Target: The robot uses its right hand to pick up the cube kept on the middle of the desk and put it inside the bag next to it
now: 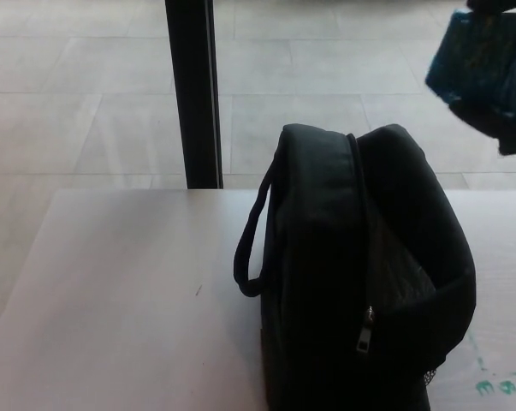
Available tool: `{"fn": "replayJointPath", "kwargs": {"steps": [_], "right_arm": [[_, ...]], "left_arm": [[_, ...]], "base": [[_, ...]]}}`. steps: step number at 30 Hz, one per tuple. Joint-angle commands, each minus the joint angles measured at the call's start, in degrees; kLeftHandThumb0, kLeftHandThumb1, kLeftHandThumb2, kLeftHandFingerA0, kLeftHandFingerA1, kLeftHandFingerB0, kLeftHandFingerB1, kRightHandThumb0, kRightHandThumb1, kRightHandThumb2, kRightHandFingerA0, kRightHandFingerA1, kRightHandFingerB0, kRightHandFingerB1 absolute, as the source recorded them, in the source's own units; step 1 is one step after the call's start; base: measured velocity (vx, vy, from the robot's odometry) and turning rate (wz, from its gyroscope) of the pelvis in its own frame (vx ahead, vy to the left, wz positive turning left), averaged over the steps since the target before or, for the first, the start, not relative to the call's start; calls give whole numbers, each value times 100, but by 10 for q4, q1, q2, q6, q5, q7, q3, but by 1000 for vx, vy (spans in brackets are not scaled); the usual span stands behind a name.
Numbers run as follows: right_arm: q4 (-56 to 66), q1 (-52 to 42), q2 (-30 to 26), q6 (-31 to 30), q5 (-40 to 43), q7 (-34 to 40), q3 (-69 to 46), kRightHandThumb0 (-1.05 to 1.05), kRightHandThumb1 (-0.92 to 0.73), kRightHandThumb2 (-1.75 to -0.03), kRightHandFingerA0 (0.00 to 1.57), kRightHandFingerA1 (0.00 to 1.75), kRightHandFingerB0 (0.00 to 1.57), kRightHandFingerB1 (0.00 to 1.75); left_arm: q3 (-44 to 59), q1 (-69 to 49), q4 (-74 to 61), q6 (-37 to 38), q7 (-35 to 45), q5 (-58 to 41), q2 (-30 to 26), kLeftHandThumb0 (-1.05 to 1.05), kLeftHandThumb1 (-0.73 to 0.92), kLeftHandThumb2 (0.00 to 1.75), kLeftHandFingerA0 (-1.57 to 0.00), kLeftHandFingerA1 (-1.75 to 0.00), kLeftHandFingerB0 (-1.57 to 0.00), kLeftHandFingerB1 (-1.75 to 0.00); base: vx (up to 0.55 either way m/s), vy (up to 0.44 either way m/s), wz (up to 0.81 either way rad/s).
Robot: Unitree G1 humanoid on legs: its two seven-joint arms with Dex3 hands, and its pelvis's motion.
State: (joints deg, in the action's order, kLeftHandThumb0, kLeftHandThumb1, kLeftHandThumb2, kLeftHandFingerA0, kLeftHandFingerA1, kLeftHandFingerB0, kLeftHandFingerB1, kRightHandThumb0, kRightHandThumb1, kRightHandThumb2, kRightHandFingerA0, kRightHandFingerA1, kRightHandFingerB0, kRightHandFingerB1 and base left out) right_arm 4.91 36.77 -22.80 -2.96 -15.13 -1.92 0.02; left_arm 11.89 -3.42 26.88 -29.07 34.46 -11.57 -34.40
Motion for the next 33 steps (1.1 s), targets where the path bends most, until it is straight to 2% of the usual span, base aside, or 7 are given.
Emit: {"fn": "replayJointPath", "kwargs": {"steps": [1,14,15,23,29,32,33], "right_arm": [[74,-50,6,-69,5,-66,38,-8,-53,-110,84,175,73,156],[47,-141,-29,2,-23,-89,76,-14,-50,-116,85,175,72,157],[47,-143,-34,3,-31,-92,81,-25,-51,-115,115,138,93,124],[43,-144,-36,-20,-59,-110,112,-17,-54,-107,85,175,73,151],[38,-125,-25,-20,-97,-106,149,-25,-67,-74,86,171,80,95],[39,-113,-28,-24,-122,-109,163,-38,-66,-59,77,133,38,41],[48,-100,-46,-42,-149,-142,180,-82,-49,-86,1,44,0,10]], "left_arm": [[-10,-4,7,7,8,11,-10,-50,65,59,-32,-51,-38,-46],[-15,-4,4,9,8,11,-14,-52,65,58,-35,-51,-43,-46],[-16,-6,3,13,9,11,-15,-50,66,59,-35,-51,-40,-45],[-4,5,16,1,17,-3,-11,-48,62,58,-31,-52,-40,-46],[-18,9,29,25,24,10,-15,-53,64,58,-32,-50,-39,-42],[-18,7,22,27,24,10,-17,-56,63,58,-33,-50,-41,-43],[-16,7,23,26,24,9,-17,-55,64,59,-31,-50,-39,-42]], "base": [[0,0,0],[0,0,0],[0,0,0],[0,0,0],[0,0,0],[0,0,0],[0,0,0]]}}
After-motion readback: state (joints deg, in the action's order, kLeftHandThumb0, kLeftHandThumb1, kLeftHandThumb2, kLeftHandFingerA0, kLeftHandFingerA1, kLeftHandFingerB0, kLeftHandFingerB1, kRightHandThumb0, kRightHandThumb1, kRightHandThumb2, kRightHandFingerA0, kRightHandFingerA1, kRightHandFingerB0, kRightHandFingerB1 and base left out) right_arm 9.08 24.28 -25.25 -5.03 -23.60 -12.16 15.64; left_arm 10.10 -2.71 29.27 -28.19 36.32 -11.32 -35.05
